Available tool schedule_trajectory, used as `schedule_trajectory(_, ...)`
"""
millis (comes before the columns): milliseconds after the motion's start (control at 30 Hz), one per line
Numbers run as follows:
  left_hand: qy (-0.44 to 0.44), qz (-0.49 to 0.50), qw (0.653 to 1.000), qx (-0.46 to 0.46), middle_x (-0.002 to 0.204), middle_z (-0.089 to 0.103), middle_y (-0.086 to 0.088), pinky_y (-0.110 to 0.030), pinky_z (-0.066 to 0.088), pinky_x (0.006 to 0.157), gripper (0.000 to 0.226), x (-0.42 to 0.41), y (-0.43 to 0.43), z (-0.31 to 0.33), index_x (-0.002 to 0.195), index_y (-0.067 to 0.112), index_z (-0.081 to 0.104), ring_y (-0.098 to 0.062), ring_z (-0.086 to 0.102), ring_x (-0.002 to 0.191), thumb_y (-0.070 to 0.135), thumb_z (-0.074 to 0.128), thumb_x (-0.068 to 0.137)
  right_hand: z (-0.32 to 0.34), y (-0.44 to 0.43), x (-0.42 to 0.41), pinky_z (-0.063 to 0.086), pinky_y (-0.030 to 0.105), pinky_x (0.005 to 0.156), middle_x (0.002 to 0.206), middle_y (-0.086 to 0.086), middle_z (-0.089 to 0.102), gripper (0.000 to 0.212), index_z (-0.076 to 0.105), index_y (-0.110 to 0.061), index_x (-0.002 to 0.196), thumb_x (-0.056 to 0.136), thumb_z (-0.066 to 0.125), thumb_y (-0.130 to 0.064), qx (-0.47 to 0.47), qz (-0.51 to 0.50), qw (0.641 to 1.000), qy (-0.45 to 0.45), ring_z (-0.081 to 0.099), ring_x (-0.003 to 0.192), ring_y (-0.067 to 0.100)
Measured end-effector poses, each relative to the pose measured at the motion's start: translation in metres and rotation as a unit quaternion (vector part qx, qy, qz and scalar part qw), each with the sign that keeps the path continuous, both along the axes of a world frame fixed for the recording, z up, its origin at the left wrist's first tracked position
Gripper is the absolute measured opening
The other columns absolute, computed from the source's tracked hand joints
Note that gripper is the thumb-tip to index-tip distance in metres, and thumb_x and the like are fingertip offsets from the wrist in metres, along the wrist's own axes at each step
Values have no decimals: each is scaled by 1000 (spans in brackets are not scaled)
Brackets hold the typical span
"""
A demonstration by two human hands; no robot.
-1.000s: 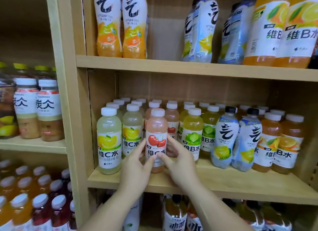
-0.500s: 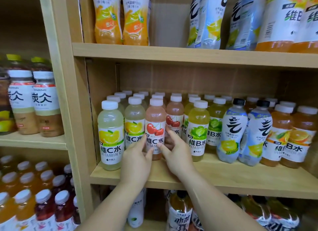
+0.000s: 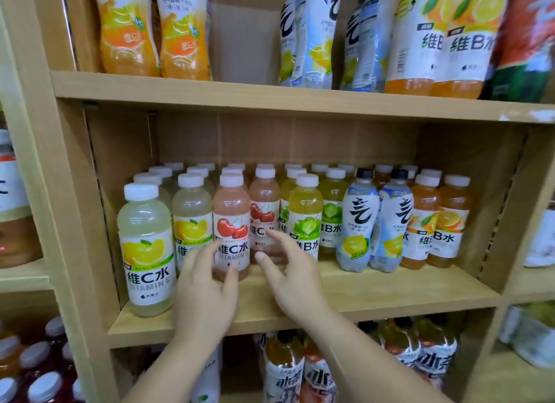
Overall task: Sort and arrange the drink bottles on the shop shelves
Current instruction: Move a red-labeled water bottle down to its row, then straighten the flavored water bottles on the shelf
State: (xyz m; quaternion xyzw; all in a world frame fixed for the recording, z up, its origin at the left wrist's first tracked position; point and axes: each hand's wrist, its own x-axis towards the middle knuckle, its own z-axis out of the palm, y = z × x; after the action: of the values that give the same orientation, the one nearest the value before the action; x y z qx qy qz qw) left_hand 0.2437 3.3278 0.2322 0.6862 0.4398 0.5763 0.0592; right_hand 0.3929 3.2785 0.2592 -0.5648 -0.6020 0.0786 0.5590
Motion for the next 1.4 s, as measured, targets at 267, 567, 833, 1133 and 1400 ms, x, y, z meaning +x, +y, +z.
schedule_trajectory(267,-18,-177,984,16,118,53,16,-25,50,89,45,75,-53,29,130,23,60,-6,58,104,25,74,88,27,-57,98,50,14,83,107,-13,67,24,66,-26,115,93,72,-29,97,-167,981,-7,61,100,-4)
schedule_trajectory(567,-2,-212,971,-110,146,42,16,-40,48,109,78,191,-47,44,153,31,33,-7,49,129,42,74,87,45,-63,215,40,40,111,140,2,51,68,51,-15,143,87,73,-46,45,-306,946,-97,44,132,23)
schedule_trajectory(833,-6,-118,985,-122,141,49,-5,-34,39,107,91,239,-33,25,158,20,25,-24,47,133,35,77,85,62,-46,238,23,52,111,164,-3,32,89,36,-23,155,81,64,-66,7,-333,900,-281,14,151,33)
schedule_trajectory(1133,42,-95,985,-134,136,52,-6,-34,38,109,86,242,-17,17,156,19,32,-23,47,131,40,76,85,44,-32,253,8,62,119,151,-1,47,82,51,-20,139,75,67,-68,94,-302,908,-275,8,156,32)
schedule_trajectory(1400,-2,-108,983,-146,113,64,8,-32,47,83,51,242,-21,17,114,26,48,-15,60,106,35,84,79,11,-52,249,31,44,116,130,-1,59,83,38,-23,151,83,67,-60,189,-203,942,-190,42,138,27)
